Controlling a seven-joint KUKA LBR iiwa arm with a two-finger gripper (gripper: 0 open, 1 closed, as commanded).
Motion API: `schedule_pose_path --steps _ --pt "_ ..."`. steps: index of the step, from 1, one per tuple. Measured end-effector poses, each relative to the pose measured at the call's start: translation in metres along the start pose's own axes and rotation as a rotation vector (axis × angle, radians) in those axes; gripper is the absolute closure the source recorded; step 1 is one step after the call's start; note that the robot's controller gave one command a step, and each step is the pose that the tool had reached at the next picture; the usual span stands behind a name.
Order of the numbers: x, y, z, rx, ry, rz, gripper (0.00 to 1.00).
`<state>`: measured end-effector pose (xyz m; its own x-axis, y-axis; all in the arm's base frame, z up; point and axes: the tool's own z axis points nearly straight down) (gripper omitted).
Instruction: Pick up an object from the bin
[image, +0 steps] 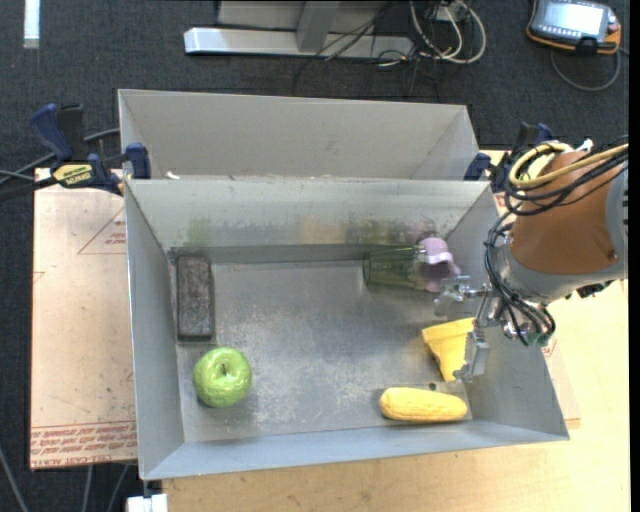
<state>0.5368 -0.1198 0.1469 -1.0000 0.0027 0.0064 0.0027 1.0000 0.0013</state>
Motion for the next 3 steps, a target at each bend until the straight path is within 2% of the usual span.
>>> schedule_pose_path --steps 1,2,3 --pt "-0.002 0.001 -0.004 0.001 -0.007 -0.003 0.0" --pt "-0.015 -0.01 0.042 0.002 -0.011 -0.282 0.0" --pt "-0.01 -0.019 0.036 0.0 -0.006 -0.378 0.0"
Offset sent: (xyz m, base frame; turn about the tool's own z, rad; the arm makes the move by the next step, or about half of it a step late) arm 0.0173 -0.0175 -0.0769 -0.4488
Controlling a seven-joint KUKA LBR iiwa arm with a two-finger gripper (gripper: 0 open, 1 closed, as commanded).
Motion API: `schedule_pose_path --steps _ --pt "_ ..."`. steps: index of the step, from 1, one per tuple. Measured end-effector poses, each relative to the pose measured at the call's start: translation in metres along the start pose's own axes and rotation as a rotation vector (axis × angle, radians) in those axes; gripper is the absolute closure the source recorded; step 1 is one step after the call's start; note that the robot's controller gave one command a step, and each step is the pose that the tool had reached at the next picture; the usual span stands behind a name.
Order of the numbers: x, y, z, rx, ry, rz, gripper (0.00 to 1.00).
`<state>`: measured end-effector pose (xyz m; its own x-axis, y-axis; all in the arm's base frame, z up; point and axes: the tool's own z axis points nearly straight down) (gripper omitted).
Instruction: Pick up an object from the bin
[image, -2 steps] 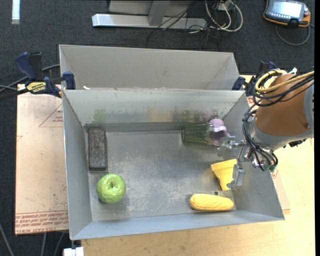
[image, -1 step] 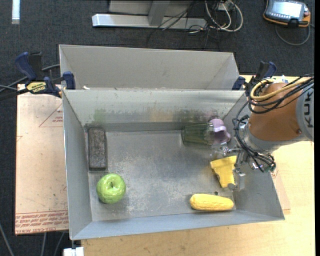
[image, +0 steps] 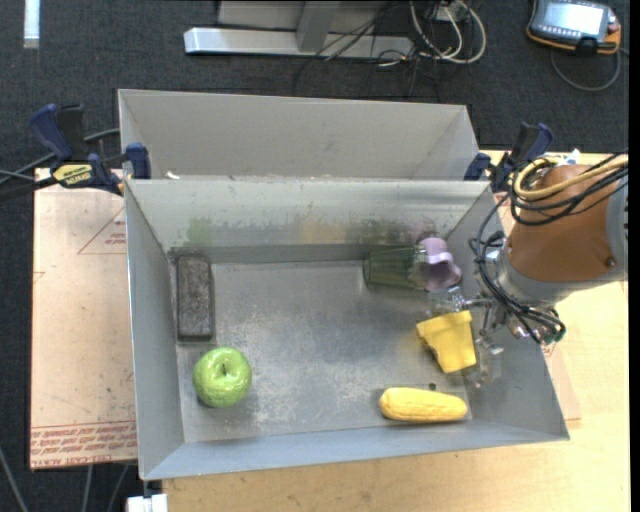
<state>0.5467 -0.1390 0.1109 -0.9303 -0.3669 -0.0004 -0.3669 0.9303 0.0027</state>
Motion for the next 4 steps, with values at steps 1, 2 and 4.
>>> schedule_pose_path --steps 1,2,4 --pt "-0.002 -0.005 -0.016 0.004 -0.005 -0.015 0.0" --pt "-0.009 -0.013 0.035 -0.007 -0.009 -0.217 0.0" --pt "-0.006 -0.004 0.018 0.0 -0.006 -0.225 1.0"
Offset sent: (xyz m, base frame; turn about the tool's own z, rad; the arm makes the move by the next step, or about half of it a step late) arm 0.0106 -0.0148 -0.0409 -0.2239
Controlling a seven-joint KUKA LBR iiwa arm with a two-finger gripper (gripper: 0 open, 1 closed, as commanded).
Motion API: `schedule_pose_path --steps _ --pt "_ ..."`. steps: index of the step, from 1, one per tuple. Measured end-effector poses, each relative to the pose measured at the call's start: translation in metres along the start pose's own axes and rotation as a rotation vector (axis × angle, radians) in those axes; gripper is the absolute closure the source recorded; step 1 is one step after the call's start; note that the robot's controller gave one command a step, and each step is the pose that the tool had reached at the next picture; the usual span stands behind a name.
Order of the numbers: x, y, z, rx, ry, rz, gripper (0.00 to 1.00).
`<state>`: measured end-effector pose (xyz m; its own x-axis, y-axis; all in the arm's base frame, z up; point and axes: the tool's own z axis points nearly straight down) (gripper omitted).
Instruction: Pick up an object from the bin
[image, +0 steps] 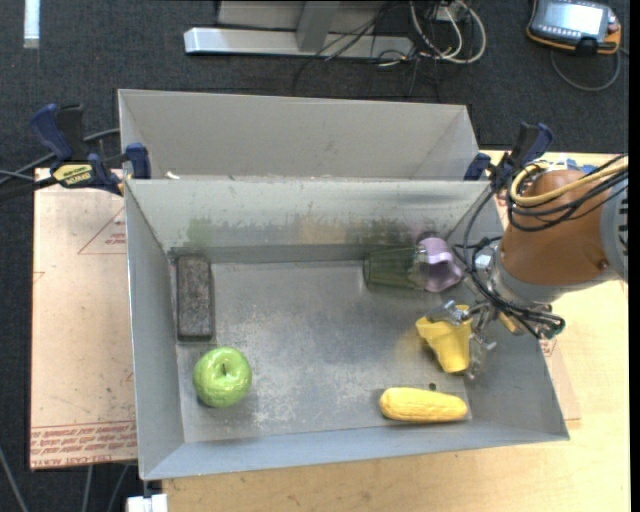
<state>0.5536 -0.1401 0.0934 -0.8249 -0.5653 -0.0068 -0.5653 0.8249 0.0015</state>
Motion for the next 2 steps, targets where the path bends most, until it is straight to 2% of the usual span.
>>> schedule_pose_path --steps 1,2 --pt "0.001 0.002 -0.005 -0.005 0.005 0.0 1.0" --pt "0.002 0.002 -0.027 -0.007 0.007 0.001 1.0"
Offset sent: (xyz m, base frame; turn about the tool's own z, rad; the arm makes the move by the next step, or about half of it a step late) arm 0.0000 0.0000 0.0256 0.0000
